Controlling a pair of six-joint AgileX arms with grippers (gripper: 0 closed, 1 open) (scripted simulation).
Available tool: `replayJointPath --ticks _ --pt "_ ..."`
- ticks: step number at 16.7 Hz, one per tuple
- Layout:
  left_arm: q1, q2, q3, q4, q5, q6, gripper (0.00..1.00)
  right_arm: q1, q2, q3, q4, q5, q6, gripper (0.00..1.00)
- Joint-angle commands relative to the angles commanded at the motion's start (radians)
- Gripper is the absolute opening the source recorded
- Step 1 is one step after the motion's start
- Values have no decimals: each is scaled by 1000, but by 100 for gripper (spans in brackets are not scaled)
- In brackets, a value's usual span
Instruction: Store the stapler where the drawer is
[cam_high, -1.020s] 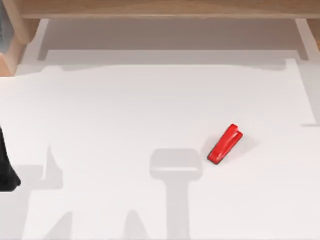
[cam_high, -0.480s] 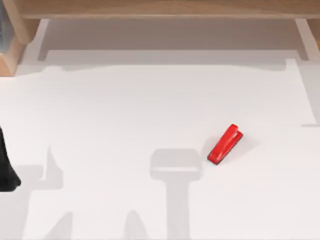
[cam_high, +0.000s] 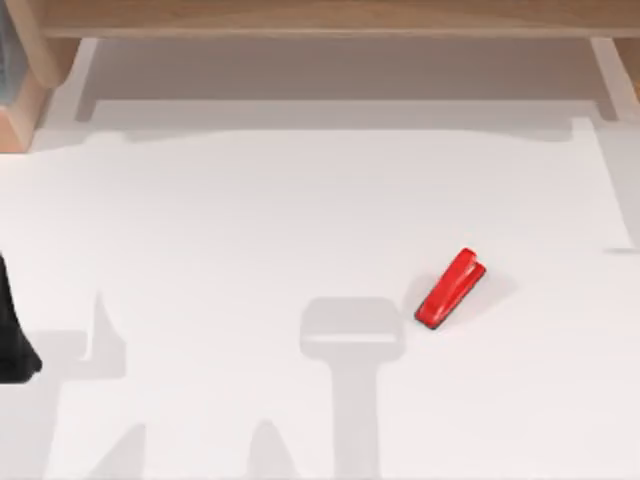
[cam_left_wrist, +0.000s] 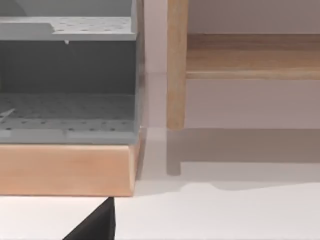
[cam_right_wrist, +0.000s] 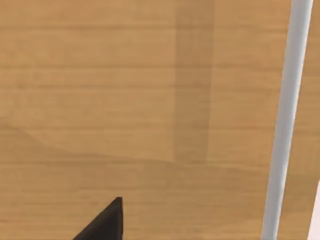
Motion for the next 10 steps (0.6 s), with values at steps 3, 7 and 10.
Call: replayJointPath --ticks 3,7,10 --pt "0 0 0 0 0 0 100 -10 -4 -11 10 -10 -1 100" --pt "0 0 0 0 0 0 100 -47 -18 -60 44 -48 0 100" --pt "0 0 0 0 0 0 100 -42 -14 -57 42 -47 0 100"
